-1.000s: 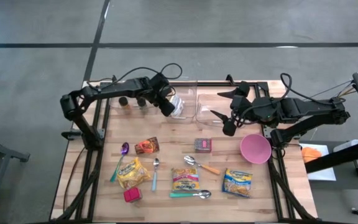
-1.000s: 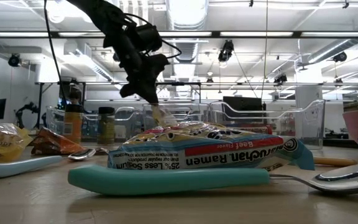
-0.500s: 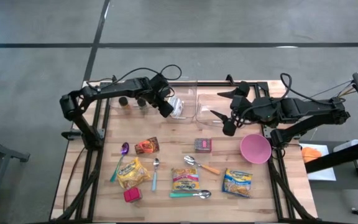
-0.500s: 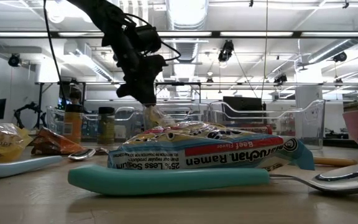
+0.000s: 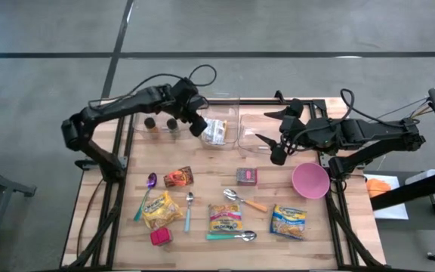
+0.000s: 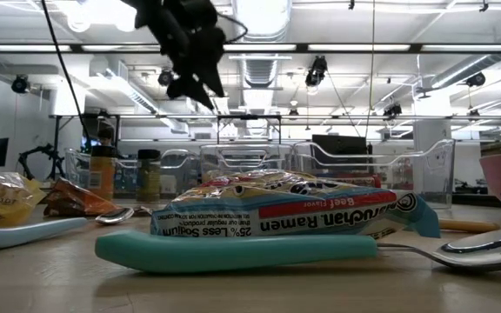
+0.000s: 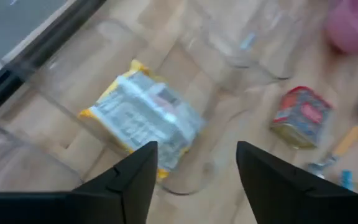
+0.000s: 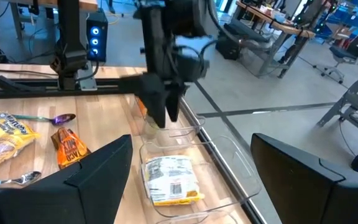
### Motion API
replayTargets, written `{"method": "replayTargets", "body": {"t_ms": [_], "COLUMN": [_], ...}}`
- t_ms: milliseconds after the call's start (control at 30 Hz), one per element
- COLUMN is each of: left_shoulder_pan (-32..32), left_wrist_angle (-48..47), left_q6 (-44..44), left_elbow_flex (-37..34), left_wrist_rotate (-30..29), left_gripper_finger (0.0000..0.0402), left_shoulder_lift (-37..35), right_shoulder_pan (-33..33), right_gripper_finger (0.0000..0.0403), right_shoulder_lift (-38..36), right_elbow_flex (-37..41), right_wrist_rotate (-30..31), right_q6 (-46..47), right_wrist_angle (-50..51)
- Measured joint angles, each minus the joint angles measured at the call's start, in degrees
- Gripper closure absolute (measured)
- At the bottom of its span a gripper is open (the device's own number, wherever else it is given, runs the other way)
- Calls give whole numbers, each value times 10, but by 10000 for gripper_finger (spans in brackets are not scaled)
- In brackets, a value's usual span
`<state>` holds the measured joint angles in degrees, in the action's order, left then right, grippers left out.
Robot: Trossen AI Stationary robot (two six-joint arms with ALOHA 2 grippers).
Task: Pick & Place Food Item
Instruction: Put the blue noodle pack into the middle transparent bin
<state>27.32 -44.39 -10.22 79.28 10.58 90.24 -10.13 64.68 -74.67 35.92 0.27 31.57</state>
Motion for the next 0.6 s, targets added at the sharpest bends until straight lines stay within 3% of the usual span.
{"method": "replayTargets", "body": {"t_ms": [233,400,600], "left_shoulder_pan": [-74,-161,-236], "left_wrist_angle": [-33,-18,32], "left_q6": [-7,-50,-67], "left_elbow_flex": [20,9,-8], "left_wrist_rotate": [10,-21,-61], "left_gripper_finger": [173,180,223], "left_shoulder_lift": [-17,-18,-11], "right_shoulder_pan": [0,0,-1], "right_gripper_finger": [78,78,78], "right_shoulder_lift": [-1,-1,2], "right_elbow_flex": [0,0,0], "right_wrist_rotate": [-63,-75,-100], "right_q6": [76,225,385], "right_wrist_angle": [72,142,212]}}
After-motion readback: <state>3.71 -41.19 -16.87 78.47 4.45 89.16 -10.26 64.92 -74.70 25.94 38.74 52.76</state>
